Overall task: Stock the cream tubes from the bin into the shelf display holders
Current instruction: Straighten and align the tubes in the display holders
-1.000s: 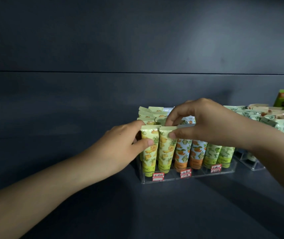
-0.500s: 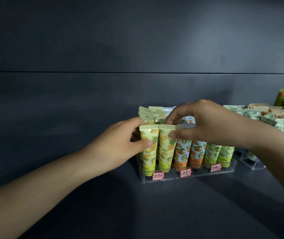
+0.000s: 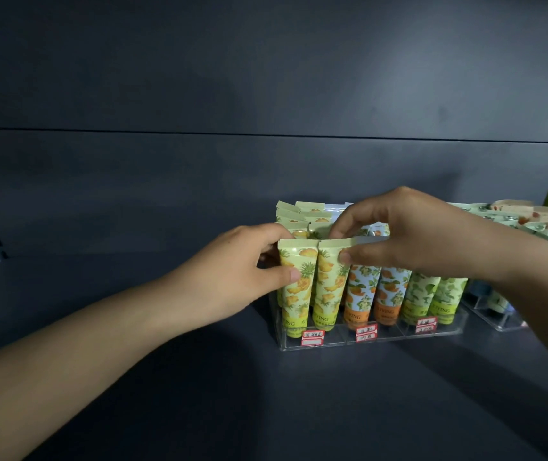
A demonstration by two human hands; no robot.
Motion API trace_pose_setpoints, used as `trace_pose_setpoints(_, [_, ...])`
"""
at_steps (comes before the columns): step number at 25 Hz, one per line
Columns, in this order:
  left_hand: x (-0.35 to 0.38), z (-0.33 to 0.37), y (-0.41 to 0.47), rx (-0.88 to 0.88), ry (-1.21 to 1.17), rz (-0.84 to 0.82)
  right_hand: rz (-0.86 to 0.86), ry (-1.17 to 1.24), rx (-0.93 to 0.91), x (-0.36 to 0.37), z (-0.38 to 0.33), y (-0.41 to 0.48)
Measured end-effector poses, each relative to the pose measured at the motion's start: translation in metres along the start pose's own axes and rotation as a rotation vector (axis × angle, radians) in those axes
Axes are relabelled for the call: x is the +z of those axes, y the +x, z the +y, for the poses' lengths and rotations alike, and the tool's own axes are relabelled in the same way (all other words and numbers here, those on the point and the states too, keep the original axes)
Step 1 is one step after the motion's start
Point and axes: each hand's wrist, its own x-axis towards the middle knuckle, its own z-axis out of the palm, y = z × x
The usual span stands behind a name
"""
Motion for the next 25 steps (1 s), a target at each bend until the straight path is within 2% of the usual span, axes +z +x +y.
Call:
trace_pose_setpoints(16, [0.0023,0.0016,-0.0017,-0.029,-0.029,0.008,-0.011,-0.028,-0.003,0.0024,-0.0006,-0.0011])
trace_pose_setpoints(25, [-0.0021,0.0017,-0.0010,-0.080,-0.010,0.049,0.043,-0.061,-0.001,0.0009,-0.0015,-0.0028])
